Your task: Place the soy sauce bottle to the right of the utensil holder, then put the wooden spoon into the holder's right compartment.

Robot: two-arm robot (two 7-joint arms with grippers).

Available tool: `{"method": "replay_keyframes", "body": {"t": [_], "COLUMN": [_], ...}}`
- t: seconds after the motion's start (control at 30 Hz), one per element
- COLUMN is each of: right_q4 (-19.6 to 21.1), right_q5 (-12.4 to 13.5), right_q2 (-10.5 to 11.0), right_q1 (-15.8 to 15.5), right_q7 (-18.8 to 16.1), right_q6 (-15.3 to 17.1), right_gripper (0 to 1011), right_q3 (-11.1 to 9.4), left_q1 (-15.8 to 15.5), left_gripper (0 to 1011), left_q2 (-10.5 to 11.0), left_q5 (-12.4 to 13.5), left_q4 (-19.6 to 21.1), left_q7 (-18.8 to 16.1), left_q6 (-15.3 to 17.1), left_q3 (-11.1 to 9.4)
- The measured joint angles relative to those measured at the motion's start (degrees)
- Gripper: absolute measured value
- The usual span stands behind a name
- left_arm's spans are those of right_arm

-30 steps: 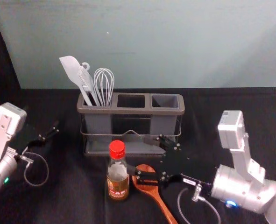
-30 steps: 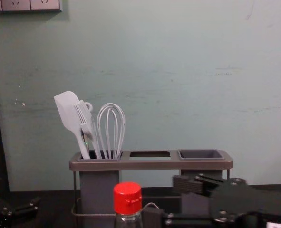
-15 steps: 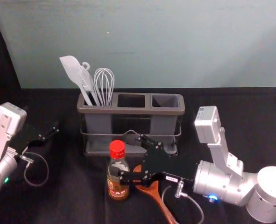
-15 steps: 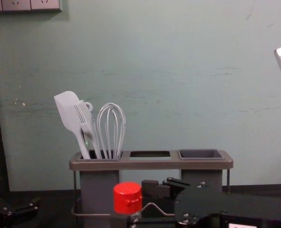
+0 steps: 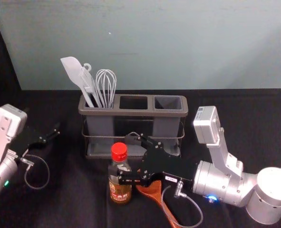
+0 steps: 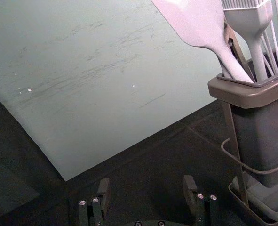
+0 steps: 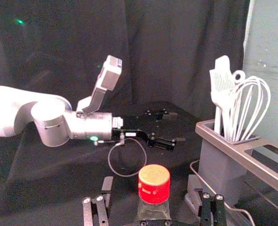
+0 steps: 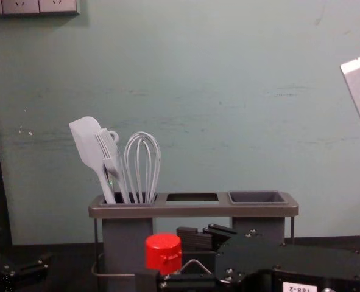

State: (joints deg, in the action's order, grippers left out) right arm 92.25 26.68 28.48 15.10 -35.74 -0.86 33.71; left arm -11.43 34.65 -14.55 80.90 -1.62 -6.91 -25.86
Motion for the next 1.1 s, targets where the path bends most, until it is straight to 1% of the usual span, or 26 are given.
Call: {"method": "replay_keyframes", "body": {"t": [0.07,0.2,0.23,0.3,0.33,0.43,0.47,0.53,0.6,0.63,0.67,0.8,1.0,1.1], "right_q4": [0.1,0.1,0.1,0.2,0.2,0.2,0.2,0.2,0.2,0.2,0.2,0.3,0.3,1.1], "right_q5": [0.0,0.0,0.1,0.1,0.1,0.1,0.1,0.1,0.1,0.1,0.1,0.2,0.2,0.0], "right_q2": [0.0,0.1,0.1,0.1,0.1,0.1,0.1,0.1,0.1,0.2,0.2,0.2,0.2,0.4], "right_q1": [0.0,0.0,0.0,0.0,0.0,0.0,0.0,-0.1,-0.1,-0.1,-0.1,-0.1,-0.1,-0.3], "right_q7": [0.0,0.0,0.0,0.0,0.0,0.0,0.0,0.0,0.0,0.0,0.0,0.0,0.0,0.2], "right_q6": [0.0,0.1,0.1,0.1,0.1,0.1,0.1,0.2,0.2,0.2,0.2,0.2,0.2,0.4], "right_gripper": [994,918,872,838,785,733,679,628,550,534,476,378,378,378], "right_q3": [0.0,0.0,0.0,0.0,0.0,0.0,0.0,0.0,0.0,0.0,0.0,0.0,0.0,-0.1], "left_q1": [0.0,0.0,0.0,0.0,0.0,0.0,0.0,0.0,0.0,0.0,0.0,0.0,0.0,0.0], "left_gripper": [1011,1011,1011,1011,1011,1011,1011,1011,1012,1011,1012,1012,1012,1011], "left_q2": [0.0,0.0,0.0,0.0,0.0,0.0,0.0,0.0,0.0,0.0,0.0,0.0,0.0,0.0], "left_q5": [0.0,0.0,0.0,0.0,0.0,0.0,0.0,0.0,0.0,0.0,0.0,0.0,0.0,0.0], "left_q4": [0.0,0.0,0.0,0.0,0.0,0.0,0.0,0.0,0.0,0.0,0.0,0.0,0.0,0.0], "left_q7": [0.0,0.0,0.0,0.0,0.0,0.0,0.0,0.0,0.0,0.0,0.0,0.0,0.0,0.0], "left_q6": [0.0,0.0,0.0,0.0,0.0,0.0,0.0,0.0,0.0,0.0,0.0,0.0,0.0,0.0], "left_q3": [0.0,0.0,0.0,0.0,0.0,0.0,0.0,0.0,0.0,0.0,0.0,0.0,0.0,0.0]}}
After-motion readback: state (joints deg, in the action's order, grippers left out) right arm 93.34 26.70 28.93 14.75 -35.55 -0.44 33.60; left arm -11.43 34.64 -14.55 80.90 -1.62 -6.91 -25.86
